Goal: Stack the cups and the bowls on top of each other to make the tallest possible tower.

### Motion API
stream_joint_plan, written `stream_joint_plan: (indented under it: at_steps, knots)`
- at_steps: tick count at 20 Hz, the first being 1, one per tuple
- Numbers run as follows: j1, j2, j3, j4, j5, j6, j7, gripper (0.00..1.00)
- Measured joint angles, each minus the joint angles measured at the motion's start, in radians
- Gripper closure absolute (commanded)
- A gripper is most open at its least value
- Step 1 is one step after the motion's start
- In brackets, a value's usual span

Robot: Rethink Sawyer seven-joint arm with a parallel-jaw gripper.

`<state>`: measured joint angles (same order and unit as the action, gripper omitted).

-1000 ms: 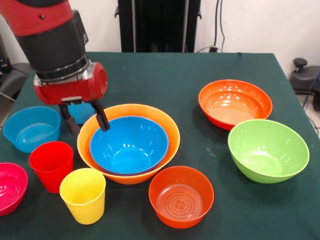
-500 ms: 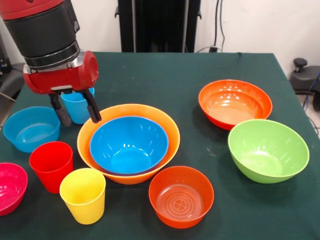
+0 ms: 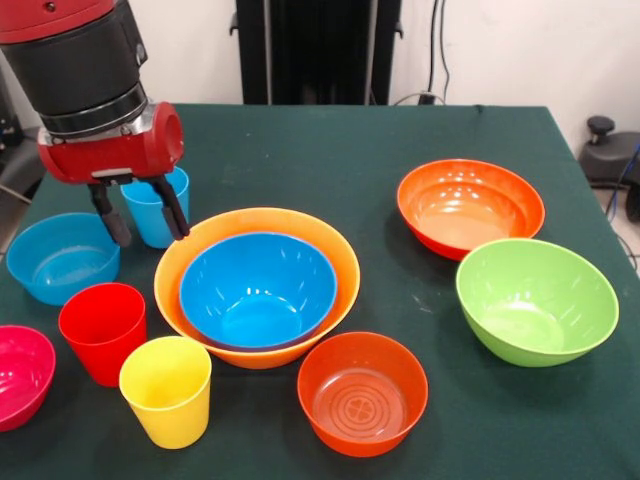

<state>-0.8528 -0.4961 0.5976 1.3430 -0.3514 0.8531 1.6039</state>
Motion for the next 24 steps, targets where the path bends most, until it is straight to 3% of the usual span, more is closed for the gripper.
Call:
stream_joint_plan:
  at_steps: [24]
  knots:
    - [-0.053, 0.006, 0.001, 0.016, -0.126, 0.000, 0.000, 0.00]
